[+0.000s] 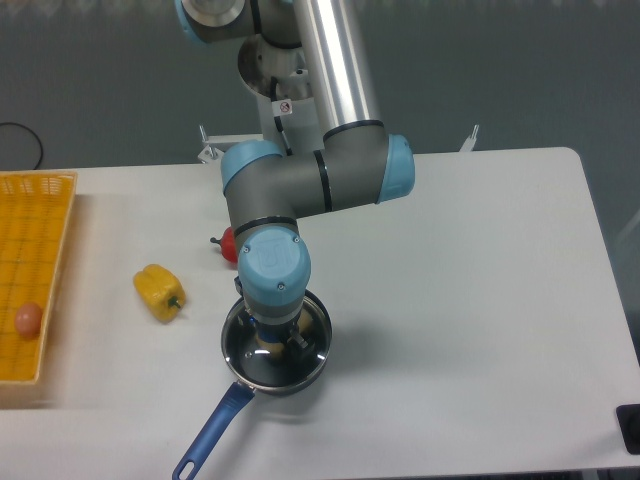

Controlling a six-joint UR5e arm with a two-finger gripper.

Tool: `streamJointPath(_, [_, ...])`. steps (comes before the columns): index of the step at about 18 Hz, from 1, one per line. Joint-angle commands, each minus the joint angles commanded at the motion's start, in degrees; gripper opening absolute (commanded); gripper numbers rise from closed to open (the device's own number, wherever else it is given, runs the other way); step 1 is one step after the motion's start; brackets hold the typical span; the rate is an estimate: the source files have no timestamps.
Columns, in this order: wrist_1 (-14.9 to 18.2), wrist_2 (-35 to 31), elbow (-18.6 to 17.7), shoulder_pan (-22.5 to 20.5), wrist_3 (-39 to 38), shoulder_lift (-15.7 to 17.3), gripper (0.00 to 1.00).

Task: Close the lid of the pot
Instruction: 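Press and settle the lid flat on the pan, then open the gripper to release the lid knob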

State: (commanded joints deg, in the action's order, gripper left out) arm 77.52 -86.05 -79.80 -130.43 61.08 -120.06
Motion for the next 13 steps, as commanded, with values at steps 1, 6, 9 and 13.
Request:
streamJointPath(1, [0.0, 0.0, 0.0, 0.0, -0.1, 0.1, 0.96])
streamJointPath(6, [0.0, 0.2, 0.0, -0.1, -0.1, 1.3, 0.99])
streamJointPath(9, [0.0, 0.2, -0.1, -0.1, 0.0, 2.6, 1.00])
streamJointPath(13, [0.0, -0.2, -0.6, -0.6, 1.8, 5.1, 1.00])
